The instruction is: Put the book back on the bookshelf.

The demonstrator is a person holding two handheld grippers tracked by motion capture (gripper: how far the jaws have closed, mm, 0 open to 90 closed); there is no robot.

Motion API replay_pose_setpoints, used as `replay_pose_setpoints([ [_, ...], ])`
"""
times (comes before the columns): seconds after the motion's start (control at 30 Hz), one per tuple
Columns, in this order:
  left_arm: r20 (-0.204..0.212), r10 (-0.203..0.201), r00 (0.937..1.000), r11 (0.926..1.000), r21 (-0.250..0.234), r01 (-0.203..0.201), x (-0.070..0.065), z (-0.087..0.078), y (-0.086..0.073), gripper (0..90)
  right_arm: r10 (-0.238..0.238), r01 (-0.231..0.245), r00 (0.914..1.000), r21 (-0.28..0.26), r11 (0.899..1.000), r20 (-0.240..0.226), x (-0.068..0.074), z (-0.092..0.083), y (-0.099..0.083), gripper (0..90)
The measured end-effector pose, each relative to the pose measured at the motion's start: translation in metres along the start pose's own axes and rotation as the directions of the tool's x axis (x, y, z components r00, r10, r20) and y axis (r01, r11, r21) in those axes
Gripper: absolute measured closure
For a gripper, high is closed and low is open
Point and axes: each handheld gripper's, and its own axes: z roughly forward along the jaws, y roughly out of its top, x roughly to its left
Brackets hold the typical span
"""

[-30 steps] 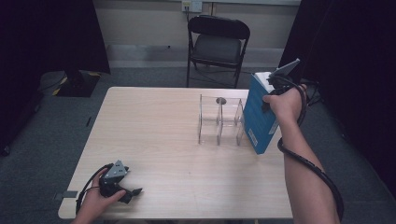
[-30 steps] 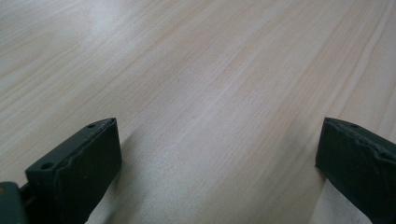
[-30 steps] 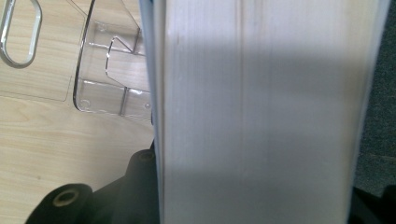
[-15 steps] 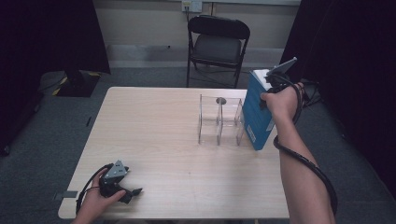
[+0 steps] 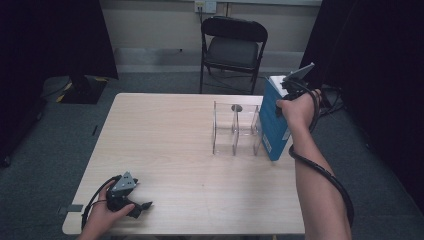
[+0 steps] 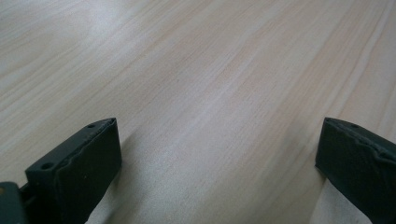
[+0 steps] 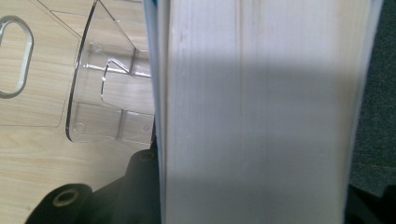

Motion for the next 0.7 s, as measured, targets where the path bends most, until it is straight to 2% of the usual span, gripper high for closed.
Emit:
replay_pose_setpoints([
  [0.2,0.003,0.002,1.0,1.0,-0.001,-0.002,-0.0004,0.0002,0.0001,0.0,0.013,-0.014,0.9999,-0.01,1.0,-0.006,-0.0018,0.0038,-0.0009,61.5],
  [0.3,0.005,0.006,1.0,1.0,-0.003,-0.006,-0.0004,0.0005,0.0005,0.0,0.014,-0.015,0.9998,-0.035,0.999,-0.01,-0.0026,0.0052,-0.0031,61.5],
  [0.37,0.007,0.003,1.0,1.0,-0.004,-0.003,-0.0008,0.0007,0.0004,0.0,0.03,-0.03,0.9995,-0.037,0.999,-0.01,-0.0022,0.0063,-0.0035,61.5],
  [0.7,0.008,0.004,1.0,1.0,-0.004,-0.004,-0.0011,0.0008,0.0005,0.0,0.015,-0.016,0.9996,-0.053,0.998,-0.024,0.0048,0.0093,-0.004,61.1],
])
